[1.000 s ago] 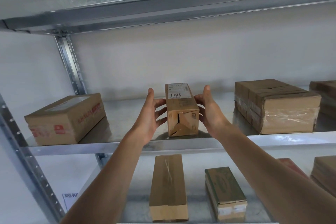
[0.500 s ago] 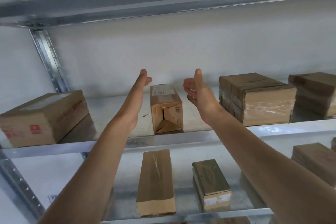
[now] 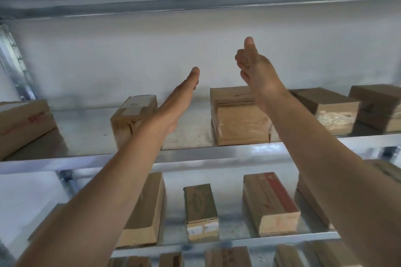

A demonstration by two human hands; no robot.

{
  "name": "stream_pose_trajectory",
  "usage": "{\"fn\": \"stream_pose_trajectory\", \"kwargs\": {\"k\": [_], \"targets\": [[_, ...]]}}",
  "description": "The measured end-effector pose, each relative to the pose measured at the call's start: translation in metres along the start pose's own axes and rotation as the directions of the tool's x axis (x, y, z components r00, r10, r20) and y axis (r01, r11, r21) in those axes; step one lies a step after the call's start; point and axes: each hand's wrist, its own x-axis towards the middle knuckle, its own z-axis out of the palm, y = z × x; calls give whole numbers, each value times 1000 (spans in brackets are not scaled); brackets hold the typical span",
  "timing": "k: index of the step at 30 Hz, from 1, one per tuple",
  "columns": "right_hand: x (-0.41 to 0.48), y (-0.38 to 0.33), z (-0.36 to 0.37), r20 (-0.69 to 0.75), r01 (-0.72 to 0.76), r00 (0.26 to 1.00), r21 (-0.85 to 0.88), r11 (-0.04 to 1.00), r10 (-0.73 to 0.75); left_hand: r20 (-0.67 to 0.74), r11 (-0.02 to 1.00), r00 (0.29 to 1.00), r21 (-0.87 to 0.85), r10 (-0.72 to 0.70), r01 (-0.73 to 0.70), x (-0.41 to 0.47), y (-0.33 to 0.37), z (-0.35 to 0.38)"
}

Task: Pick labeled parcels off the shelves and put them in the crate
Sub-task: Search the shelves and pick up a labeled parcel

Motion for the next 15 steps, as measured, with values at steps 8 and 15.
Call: {"fn": "stream_pose_trajectory", "kwargs": {"k": [8, 15], "targets": [[17, 48, -74, 41, -289, 956, -40, 957, 290, -62, 965, 965, -77, -254, 249, 29, 1, 51], [7, 72, -84, 115, -449, 880, -119, 886, 461, -53, 941, 941, -73, -335, 331, 29, -1, 71]]}}
